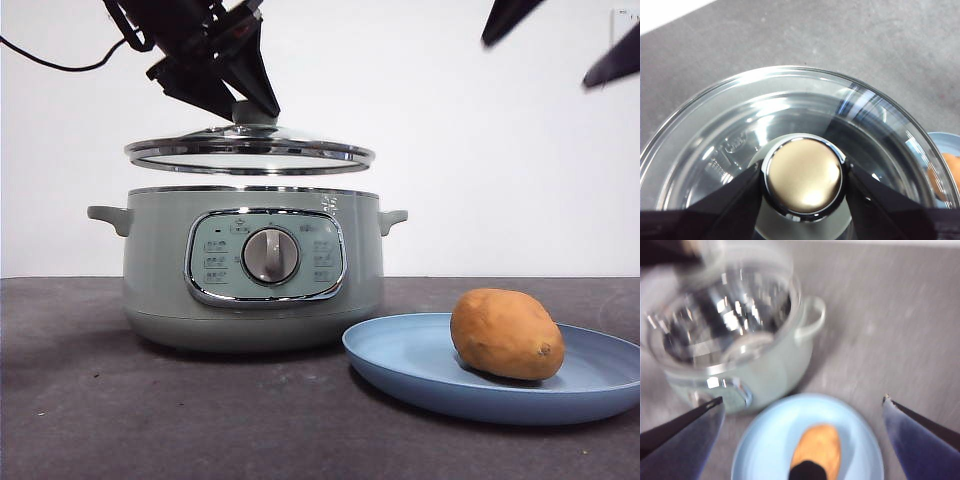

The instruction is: Take the potato out from the steamer,put the potato on the plate,close the lid

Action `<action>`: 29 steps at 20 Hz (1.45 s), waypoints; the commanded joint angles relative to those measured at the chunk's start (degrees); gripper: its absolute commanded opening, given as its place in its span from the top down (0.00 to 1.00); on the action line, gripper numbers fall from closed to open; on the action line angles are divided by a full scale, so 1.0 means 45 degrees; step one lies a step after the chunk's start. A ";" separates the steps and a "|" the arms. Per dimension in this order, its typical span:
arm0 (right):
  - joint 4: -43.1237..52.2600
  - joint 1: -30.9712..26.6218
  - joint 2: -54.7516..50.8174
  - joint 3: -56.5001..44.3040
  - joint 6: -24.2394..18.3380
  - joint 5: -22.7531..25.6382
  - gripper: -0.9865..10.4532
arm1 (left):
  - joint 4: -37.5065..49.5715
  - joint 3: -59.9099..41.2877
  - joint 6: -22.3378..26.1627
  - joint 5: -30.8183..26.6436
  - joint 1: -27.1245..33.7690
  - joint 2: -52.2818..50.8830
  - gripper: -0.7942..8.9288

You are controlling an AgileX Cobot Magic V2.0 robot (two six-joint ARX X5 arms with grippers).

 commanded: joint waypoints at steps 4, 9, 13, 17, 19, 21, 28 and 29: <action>-0.0408 0.0000 -0.0287 0.0889 0.0010 0.0243 0.31 | 0.0389 0.0267 0.0151 0.0087 -0.0131 0.0335 0.93; -0.0393 0.0000 -0.0306 0.0996 0.0010 0.0243 0.31 | 0.0165 0.0257 0.0155 -0.0136 -0.0194 0.0685 0.93; -0.0398 0.0000 -0.0306 0.1001 -0.0087 0.0243 0.31 | 0.0024 0.0257 0.0151 -0.0155 -0.0209 0.0991 0.93; -0.0398 0.0010 -0.0306 0.1001 -0.0083 0.0170 0.31 | -0.0457 0.0257 0.0058 -0.0151 -0.0209 0.1107 0.88; -0.0403 0.0010 -0.0306 0.1001 -0.0083 0.0155 0.31 | -0.0665 0.0257 0.0053 -0.0155 -0.0209 0.1107 0.54; -0.0427 0.0024 -0.0306 0.1001 -0.0083 0.0141 0.31 | -0.0675 0.0257 0.0005 -0.0155 -0.0199 0.1093 0.30; -0.1054 0.0024 -0.0306 0.1001 -0.0083 -0.0194 0.31 | -0.1069 0.0418 -0.0097 -0.0165 -0.0199 0.0180 0.30; -0.1117 0.0024 -0.0306 0.1001 -0.0078 -0.0277 0.31 | -0.1481 0.0607 -0.0238 -0.0165 -0.0199 -0.0063 0.30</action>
